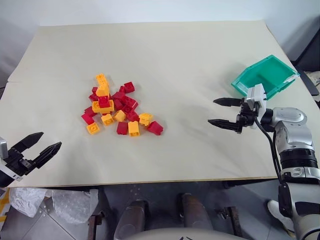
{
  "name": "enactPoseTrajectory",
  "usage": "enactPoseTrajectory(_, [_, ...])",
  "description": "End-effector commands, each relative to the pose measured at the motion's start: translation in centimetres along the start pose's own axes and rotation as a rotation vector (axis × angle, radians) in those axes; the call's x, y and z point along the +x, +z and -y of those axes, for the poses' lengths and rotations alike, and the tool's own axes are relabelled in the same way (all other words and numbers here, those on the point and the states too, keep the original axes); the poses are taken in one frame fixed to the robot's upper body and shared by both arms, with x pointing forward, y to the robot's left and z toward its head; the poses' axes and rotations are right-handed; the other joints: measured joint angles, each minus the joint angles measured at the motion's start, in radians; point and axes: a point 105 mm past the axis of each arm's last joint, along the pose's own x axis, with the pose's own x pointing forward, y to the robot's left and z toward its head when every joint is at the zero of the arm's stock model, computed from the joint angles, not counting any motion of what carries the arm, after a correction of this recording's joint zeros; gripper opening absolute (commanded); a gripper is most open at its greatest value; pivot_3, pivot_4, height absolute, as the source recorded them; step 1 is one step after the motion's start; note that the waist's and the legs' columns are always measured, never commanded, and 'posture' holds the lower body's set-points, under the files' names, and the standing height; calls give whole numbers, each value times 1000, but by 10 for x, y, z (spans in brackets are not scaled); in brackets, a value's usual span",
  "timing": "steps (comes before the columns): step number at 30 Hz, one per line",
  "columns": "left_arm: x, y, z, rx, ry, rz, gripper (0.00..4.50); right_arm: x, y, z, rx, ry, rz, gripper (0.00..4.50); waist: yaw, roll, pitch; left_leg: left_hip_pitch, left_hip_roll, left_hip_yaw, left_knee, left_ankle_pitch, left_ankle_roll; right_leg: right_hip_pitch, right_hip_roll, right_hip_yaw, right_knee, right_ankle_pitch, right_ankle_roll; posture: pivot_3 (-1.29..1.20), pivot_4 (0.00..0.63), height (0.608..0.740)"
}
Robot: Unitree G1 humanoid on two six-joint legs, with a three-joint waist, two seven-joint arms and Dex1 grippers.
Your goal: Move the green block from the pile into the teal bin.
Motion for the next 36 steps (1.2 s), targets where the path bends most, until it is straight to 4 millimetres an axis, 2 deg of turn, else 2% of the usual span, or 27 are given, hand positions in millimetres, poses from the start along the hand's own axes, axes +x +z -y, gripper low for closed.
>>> enactPoseTrajectory(1, [1, 12, 1, 28, -9, 20, 4500, 0, 15, 3, -52, 5, 26, 4483, 0, 0, 0, 0, 0, 0, 0, 0, 0, 0, 0, 0, 0, 0, 0, 0, 150, 740])
enactPoseTrajectory(12, [6, 18, 1, 40, 7, 22, 4500, 3, 18, 2, -56, 17, 28, 4483, 1, 0, 0, 0, 0, 0, 0, 0, 0, 0, 0, 0, 0, 0, 0, 0, 150, 740])
enactPoseTrajectory(15, [10, 21, -4, 68, 60, 5, 4500, 6, 18, 1, -33, 17, 11, 4483, 1, 0, 0, 0, 0, 0, 0, 0, 0, 0, 0, 0, 0, 0, 0, 0, 150, 740])
enactPoseTrajectory(20, [14, 31, 12, 117, -44, 56, 4500, 10, 26, -7, -37, 50, 30, 4483, 0, 0, 0, 0, 0, 0, 0, 0, 0, 0, 0, 0, 0, 0, 0, 0, 150, 740])
enactPoseTrajectory(23, [17, 34, 19, 134, -109, 67, 3873, 13, 30, -13, -40, 67, 30, 4500, 1, 0, 0, 0, 1, 0, 0, 0, -1, 0, 1, 0, 0, 0, 0, 0, 150, 740])
enactPoseTrajectory(29, [29, 37, 28, 150, -197, 82, 2019, 24, 41, -31, -63, 122, 44, 4500, 3, 0, 0, 0, 1, 0, 1, -1, 0, 0, 1, 0, 0, 0, 0, 0, 150, 740])
enactPoseTrajectory(35, [81, 46, 53, 173, -448, 96, 113, 44, 60, -54, -71, 216, 95, 4500, 19, 0, 0, -1, 1, 0, 3, -1, 0, 0, 2, 0, 1, 0, -1, 0, 150, 740])
enactPoseTrajectory(36, [88, 47, 55, 174, -472, 96, 19, 45, 61, -56, -70, 222, 96, 4500, 21, 0, 0, 0, 1, 0, 4, -1, 0, 0, 2, 0, 2, 0, -1, 0, 150, 740])
